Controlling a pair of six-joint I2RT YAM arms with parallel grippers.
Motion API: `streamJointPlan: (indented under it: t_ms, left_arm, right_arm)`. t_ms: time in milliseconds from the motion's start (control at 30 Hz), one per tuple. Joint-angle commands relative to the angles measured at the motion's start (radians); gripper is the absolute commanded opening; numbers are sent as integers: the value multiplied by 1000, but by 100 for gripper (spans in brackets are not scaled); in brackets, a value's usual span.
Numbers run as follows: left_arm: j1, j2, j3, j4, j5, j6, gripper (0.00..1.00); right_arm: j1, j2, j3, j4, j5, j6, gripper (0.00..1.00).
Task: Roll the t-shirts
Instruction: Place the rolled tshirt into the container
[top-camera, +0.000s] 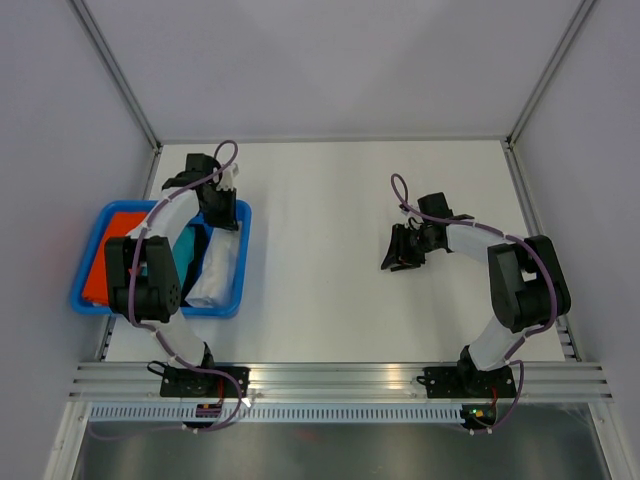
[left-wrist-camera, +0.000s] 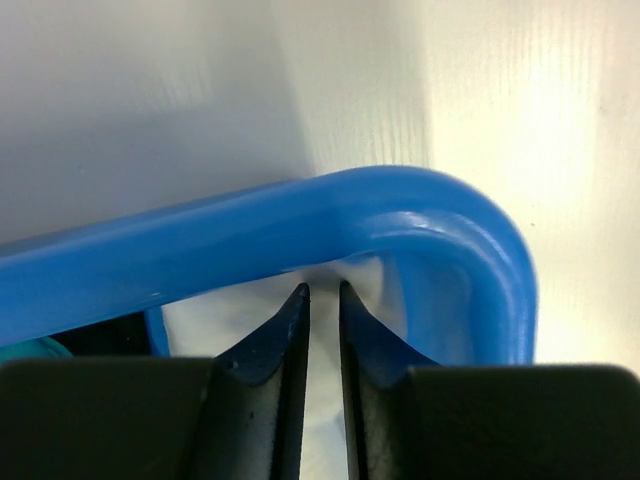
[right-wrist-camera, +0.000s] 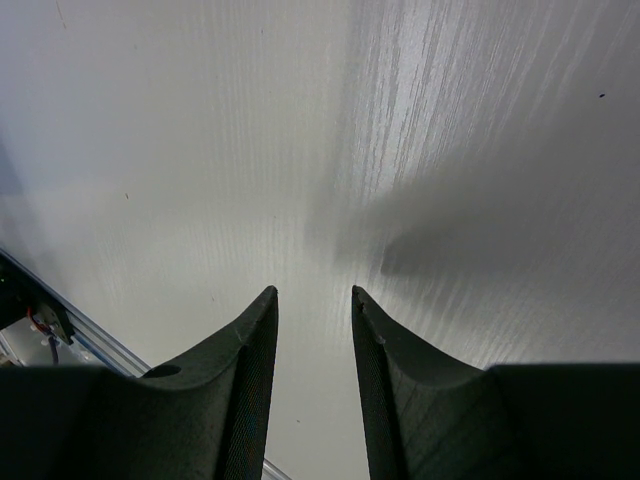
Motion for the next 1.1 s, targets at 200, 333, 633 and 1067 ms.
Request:
streamJointPlan:
  t_ms: [200, 333, 633, 1067]
  left_arm:
    - [-4, -136, 173, -44, -83, 78, 27]
    - [72, -137, 234, -57, -146, 68, 29]
    - [276, -72, 299, -67, -207, 75, 31]
    - [303, -36, 251, 18, -138, 55, 32]
  right_arm:
    - [-1, -35, 82, 7, 31, -9, 42]
    - [-1, -40, 137, 1, 65, -14, 43]
    - [-1, -98, 222, -7, 206, -37, 43]
    - [-1, -195, 222, 46, 341, -12, 44]
